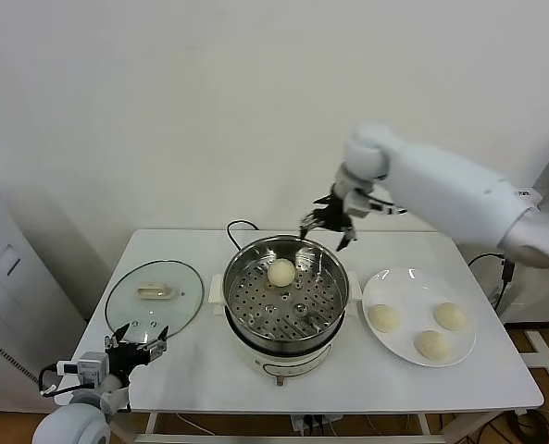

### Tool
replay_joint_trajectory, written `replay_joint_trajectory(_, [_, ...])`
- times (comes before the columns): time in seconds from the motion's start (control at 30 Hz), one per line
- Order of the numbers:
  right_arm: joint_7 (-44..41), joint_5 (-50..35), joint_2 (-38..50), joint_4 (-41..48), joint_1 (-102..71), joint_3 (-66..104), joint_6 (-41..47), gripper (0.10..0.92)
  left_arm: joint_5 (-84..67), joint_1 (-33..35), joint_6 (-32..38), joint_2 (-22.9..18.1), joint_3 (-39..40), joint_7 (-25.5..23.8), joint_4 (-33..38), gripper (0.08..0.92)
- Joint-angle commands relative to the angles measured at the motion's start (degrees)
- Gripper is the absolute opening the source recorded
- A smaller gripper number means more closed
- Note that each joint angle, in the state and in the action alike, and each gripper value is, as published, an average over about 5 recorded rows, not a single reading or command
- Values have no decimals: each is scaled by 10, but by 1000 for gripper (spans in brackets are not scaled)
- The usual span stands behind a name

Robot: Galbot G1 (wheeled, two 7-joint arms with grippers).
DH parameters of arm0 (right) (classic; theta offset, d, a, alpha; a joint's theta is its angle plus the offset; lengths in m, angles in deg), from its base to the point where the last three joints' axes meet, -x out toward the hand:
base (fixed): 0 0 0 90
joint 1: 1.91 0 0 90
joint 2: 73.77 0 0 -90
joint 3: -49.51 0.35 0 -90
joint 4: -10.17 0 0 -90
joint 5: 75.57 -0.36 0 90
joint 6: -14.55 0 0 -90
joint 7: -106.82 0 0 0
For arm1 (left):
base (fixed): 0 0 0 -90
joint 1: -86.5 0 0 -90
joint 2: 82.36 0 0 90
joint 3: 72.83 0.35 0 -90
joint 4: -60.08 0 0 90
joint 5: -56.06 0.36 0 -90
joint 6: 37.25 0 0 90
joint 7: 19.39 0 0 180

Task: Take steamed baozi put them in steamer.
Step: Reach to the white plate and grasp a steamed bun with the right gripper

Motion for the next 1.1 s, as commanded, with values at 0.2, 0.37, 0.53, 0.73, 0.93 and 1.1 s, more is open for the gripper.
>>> replay_joint_trajectory(0.2, [-17, -203, 118, 7, 45, -136, 399, 823, -1, -1, 0, 2, 0, -1, 0, 823])
replay_joint_trajectory(0.37, [-2, -193, 132, 17, -3, -126, 409, 823, -1, -4, -1, 1, 1, -1, 1, 823])
replay_joint_trajectory(0.53, [15, -176, 138, 21, -60, -99, 418, 823, -1, -7, -3, 0, 3, 0, 0, 823])
replay_joint_trajectory(0.73, [33, -162, 130, 44, -123, -67, 427, 823, -1, -6, -3, 0, 4, 0, 1, 823])
replay_joint_trajectory(0.93, [50, -136, 109, 72, -180, -28, 430, 823, -1, -6, -3, 0, 3, 0, 1, 823])
replay_joint_trajectory(1.1, [59, -114, 97, 92, -212, -5, 430, 823, -1, -7, -4, 0, 4, 0, 3, 823])
